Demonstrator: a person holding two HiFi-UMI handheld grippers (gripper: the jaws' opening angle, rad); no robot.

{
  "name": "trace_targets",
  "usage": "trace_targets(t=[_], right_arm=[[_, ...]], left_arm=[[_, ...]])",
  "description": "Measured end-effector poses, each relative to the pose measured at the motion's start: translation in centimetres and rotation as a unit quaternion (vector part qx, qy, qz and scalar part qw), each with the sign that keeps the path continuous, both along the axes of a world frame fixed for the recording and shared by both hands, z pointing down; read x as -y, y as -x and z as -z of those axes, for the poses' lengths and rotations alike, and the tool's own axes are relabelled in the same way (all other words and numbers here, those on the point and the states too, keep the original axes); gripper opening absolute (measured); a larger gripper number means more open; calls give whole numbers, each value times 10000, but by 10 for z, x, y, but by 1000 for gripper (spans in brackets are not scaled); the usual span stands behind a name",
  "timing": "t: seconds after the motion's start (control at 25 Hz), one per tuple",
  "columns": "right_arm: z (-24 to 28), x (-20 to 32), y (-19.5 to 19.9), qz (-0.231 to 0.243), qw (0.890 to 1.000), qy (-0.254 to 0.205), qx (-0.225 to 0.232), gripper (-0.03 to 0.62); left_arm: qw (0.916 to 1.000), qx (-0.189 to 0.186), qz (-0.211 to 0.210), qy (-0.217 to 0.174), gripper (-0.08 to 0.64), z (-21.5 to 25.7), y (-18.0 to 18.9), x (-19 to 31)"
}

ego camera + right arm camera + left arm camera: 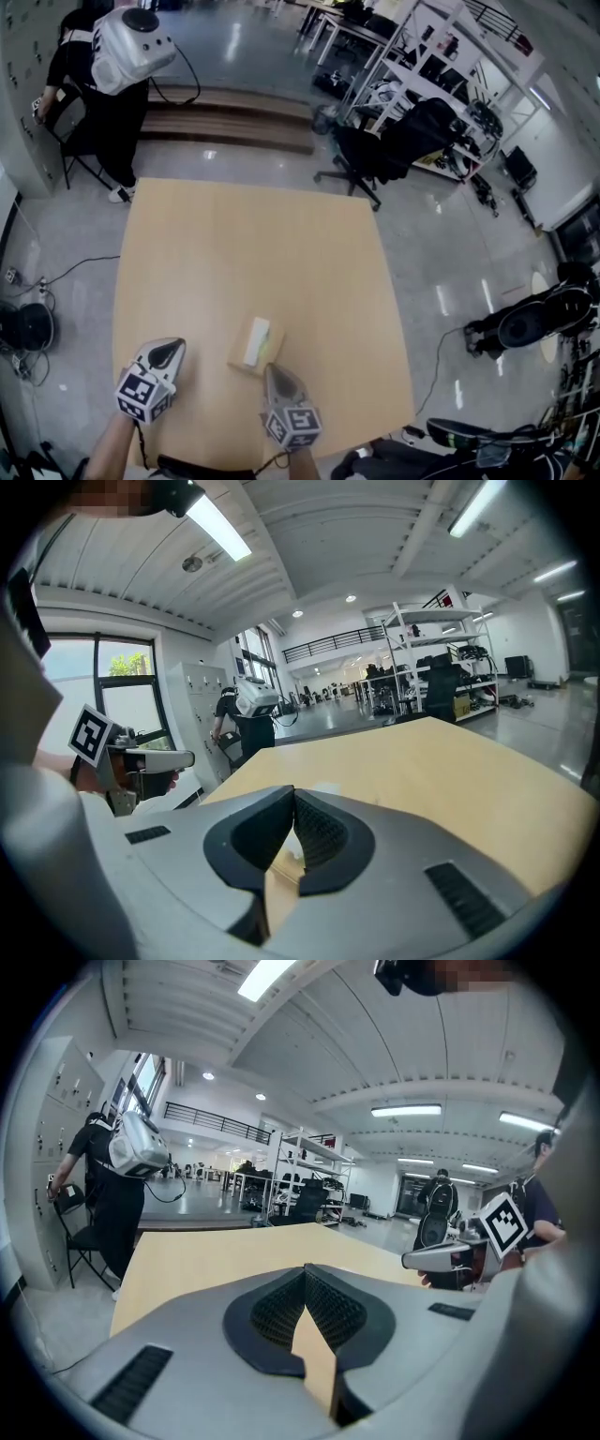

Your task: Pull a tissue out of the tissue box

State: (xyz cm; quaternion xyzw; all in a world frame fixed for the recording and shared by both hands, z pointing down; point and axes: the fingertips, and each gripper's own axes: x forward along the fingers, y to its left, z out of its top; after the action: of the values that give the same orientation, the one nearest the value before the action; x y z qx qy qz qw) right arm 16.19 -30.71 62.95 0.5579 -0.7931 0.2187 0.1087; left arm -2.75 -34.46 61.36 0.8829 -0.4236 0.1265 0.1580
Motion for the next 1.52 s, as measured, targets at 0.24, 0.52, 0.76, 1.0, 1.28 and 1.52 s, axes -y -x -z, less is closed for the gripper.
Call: trace_targets(t=[0.24,0.52,0.76,1.0,1.28,1.52], right_arm=[[-20,4,0,38,9998,205,36,12],[-32,7,4,97,9990,407,151,12],[-38,5,14,268,9981,511,217,105],[-51,6,26,510,9962,698,73,221],[-61,12,29,421,9956,828,132,225],[-68,12,26,519,9946,896,-77,223]], left_arm=[[9998,-20,-98,186,8,-22,-7,1],[9992,-71,-158,353,8,-30,-16,5],[9990,-102,-117,429,8,-33,-15,7],[9989,-86,-107,441,8,-35,-15,12],[9989,-52,-70,469,8,-36,-8,17],[9988,-31,-55,482,8,-42,-8,19]])
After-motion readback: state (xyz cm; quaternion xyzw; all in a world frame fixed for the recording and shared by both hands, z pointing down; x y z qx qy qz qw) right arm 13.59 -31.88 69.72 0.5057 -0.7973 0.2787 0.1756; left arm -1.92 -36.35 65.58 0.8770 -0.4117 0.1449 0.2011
